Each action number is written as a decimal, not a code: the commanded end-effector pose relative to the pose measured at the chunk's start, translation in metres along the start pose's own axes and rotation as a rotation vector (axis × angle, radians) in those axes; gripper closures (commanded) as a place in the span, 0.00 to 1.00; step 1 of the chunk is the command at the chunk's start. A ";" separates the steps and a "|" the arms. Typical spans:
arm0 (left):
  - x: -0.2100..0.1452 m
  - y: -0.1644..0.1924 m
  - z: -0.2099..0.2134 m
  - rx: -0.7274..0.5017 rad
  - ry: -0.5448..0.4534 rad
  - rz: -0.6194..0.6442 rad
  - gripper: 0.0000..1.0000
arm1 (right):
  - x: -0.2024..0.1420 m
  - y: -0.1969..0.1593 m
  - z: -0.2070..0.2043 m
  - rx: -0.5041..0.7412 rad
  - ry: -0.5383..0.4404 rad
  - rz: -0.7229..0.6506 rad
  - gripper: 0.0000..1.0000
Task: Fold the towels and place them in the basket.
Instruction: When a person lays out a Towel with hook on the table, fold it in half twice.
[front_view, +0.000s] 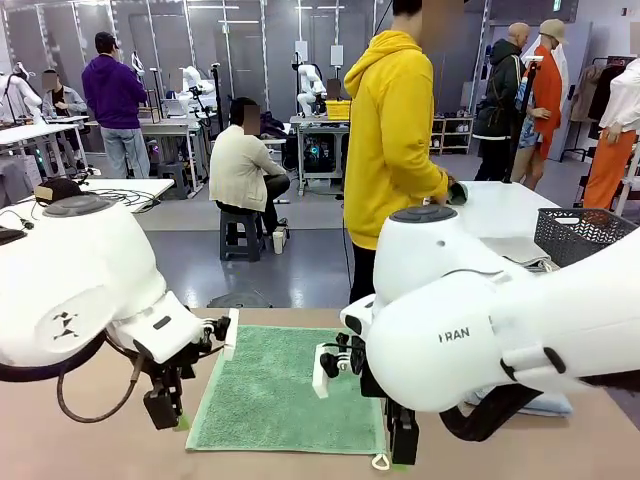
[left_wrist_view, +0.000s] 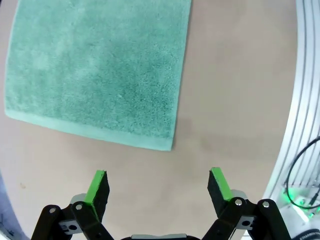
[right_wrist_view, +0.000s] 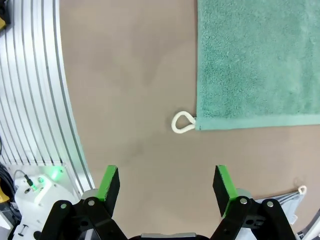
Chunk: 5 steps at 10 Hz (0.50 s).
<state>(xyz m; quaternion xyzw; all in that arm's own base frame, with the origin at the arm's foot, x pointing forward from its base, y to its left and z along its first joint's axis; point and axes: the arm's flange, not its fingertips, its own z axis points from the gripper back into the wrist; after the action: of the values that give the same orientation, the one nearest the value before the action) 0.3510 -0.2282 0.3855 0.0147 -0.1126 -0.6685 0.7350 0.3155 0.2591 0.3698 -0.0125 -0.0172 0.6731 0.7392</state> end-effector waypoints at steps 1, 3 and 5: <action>-0.006 -0.011 -0.021 -0.002 -0.026 0.021 0.00 | 0.005 -0.002 -0.008 -0.027 -0.015 -0.041 0.06; -0.006 -0.010 -0.015 0.000 -0.019 0.021 0.00 | 0.003 -0.005 0.001 -0.042 -0.024 -0.071 0.06; 0.001 0.000 -0.015 -0.020 0.002 0.013 0.00 | 0.002 -0.003 -0.006 -0.005 -0.010 -0.021 0.06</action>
<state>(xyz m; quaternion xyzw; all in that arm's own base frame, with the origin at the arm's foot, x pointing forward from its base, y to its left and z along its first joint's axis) 0.3539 -0.2316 0.3697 0.0081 -0.1045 -0.6653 0.7392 0.3199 0.2613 0.3663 -0.0111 -0.0266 0.6608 0.7500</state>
